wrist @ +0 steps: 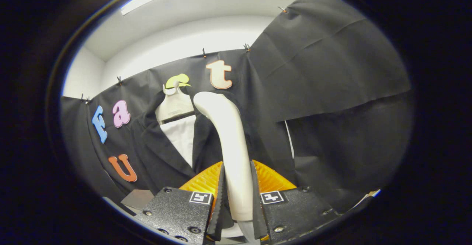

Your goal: Iron the clothes twice with a garment steamer, once on the left side and once on the right side.

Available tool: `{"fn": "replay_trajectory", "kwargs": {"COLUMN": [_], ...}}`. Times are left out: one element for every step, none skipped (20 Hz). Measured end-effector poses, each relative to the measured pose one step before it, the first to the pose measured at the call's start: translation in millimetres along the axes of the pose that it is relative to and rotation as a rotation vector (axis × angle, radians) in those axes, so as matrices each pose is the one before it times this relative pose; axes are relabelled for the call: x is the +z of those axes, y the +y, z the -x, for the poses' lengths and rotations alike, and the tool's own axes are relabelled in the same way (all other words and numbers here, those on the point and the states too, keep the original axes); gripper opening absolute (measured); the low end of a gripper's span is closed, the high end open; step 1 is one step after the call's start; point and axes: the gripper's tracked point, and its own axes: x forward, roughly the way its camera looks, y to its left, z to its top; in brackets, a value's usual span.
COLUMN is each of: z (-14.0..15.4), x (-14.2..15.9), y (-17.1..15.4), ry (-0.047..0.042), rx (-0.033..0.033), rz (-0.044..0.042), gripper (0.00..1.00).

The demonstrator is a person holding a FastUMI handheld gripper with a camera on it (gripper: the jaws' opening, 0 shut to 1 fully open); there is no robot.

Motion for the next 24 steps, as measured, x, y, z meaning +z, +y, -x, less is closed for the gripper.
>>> {"fn": "replay_trajectory", "kwargs": {"z": [-7.87, -6.62, -6.74, -6.46, -7.74, -5.02, -4.96, -3.32, -4.6, -2.69, -3.41, -1.05, -0.63, -0.16, 0.19, 0.29, 0.81, 1.83, 0.55, 0.1, 0.8, 1.52, 0.95, 2.13], "x": [1.73, 1.17, 2.46, 1.88, -0.16, 0.83, 0.61, -1.01, -0.9, -2.0, -2.49, -0.85, 0.13, -3.09, -0.7, -1.3, -1.98, -0.95, -1.83, -3.13, -3.3, -2.89, -2.29, -2.87], "y": [2.59, 2.2, 3.32, 2.92, 0.82, 0.82, 1.74, 0.29, -0.17, -0.97, -1.1, -1.2, -1.32, -0.75, 0.56, -0.54, -1.47, -1.8, -0.3, -0.21, -0.84, -0.56, 0.36, -0.31], "ry": [0.00158, 0.00154, -0.00092, -0.00478, -0.00119, -0.00456, -0.00017, -0.00163, 0.00127, -0.00034, 0.00624, -0.00389, -0.00354, 0.00314, -0.0002, 0.00016, 0.00057, 0.00148, 0.00463, 0.00444, 0.00643, 0.00339, 0.00552, 0.0028], "rx": [0.01343, 0.01489, 0.01137, 0.00599, 0.0007, -0.0009, -0.00049, -0.00244, -0.00487, -0.00414, -0.00593, -0.00644, -0.00654, -0.00438, -0.00099, -0.00354, -0.00488, -0.00545, -0.00522, -0.00575, -0.00453, -0.00461, -0.00527, -0.00417], "rz": [0.00411, -0.0031, -0.00296, 0.00313, 0.01083, 0.00666, 0.00991, 0.00709, 0.0105, 0.00846, 0.00819, 0.00566, 0.00867, 0.00634, 0.00243, 0.00673, 0.0067, 0.00264, 0.00121, 0.00097, 0.00247, 0.00225, 0.0061, 0.00339], "gripper": [0.35, 0.35, 0.35, 0.35, 0.35, 0.35, 0.35, 0.35, 0.35, 0.35, 0.35, 0.35, 0.35, 0.35, 0.35, 0.35, 0.35, 0.35, 0.35, 0.35, 0.35, 0.35, 0.35, 0.35]}}
